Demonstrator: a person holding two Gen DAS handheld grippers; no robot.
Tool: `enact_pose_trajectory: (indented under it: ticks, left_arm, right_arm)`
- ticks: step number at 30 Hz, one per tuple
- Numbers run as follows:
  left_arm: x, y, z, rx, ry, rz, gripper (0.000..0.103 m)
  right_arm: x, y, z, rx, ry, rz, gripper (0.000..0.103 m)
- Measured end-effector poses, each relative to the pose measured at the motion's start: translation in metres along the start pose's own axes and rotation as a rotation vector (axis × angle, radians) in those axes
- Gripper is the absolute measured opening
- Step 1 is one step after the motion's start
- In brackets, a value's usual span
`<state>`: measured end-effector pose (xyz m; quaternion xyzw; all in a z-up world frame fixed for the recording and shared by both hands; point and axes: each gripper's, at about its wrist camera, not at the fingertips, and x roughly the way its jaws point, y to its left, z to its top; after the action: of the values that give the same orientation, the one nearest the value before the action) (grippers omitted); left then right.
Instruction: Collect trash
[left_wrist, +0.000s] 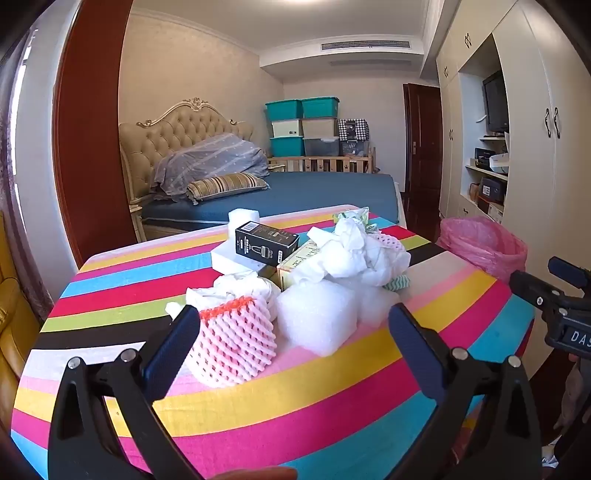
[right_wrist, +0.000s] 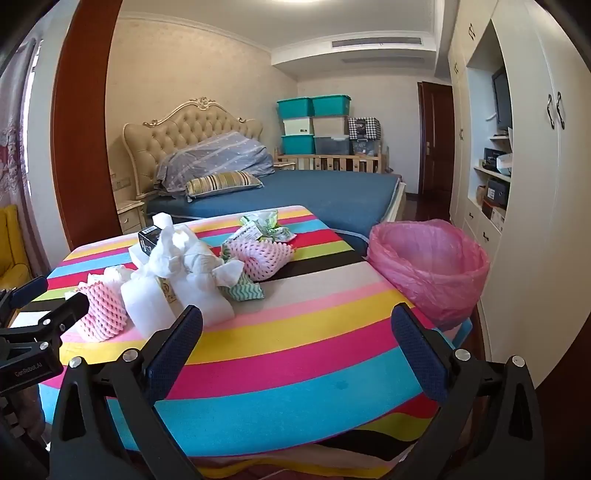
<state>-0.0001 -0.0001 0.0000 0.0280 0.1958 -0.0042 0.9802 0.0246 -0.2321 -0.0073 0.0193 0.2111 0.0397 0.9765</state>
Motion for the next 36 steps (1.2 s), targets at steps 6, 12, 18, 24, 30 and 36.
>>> enact_pose_trajectory:
  ticks: [6,12,18,24,30,36]
  left_arm:
    - [-0.001,0.002,-0.001,-0.003,0.014,-0.017,0.099]
    - [-0.002,0.004,0.0,0.004,0.022,-0.015,0.099]
    - [0.001,0.002,-0.002,0.004,0.023,-0.019,0.099]
    - [0.001,0.0,-0.002,0.004,0.024,-0.017,0.099]
    - [0.0,0.001,-0.002,0.001,0.023,-0.023,0.099]
    - [0.0,0.002,-0.001,0.0,0.026,-0.024,0.099]
  right_arm:
    - [-0.007,0.01,0.001,-0.044,-0.04,-0.003,0.096]
    - [-0.005,0.007,0.0,-0.032,-0.036,0.004,0.096]
    - [-0.01,0.01,0.004,-0.032,-0.038,0.007,0.096]
    - [-0.005,0.012,0.0,-0.032,-0.038,0.016,0.096]
    - [-0.004,0.012,0.0,-0.029,-0.036,0.019,0.096]
    - [-0.004,0.013,0.0,-0.027,-0.036,0.021,0.096]
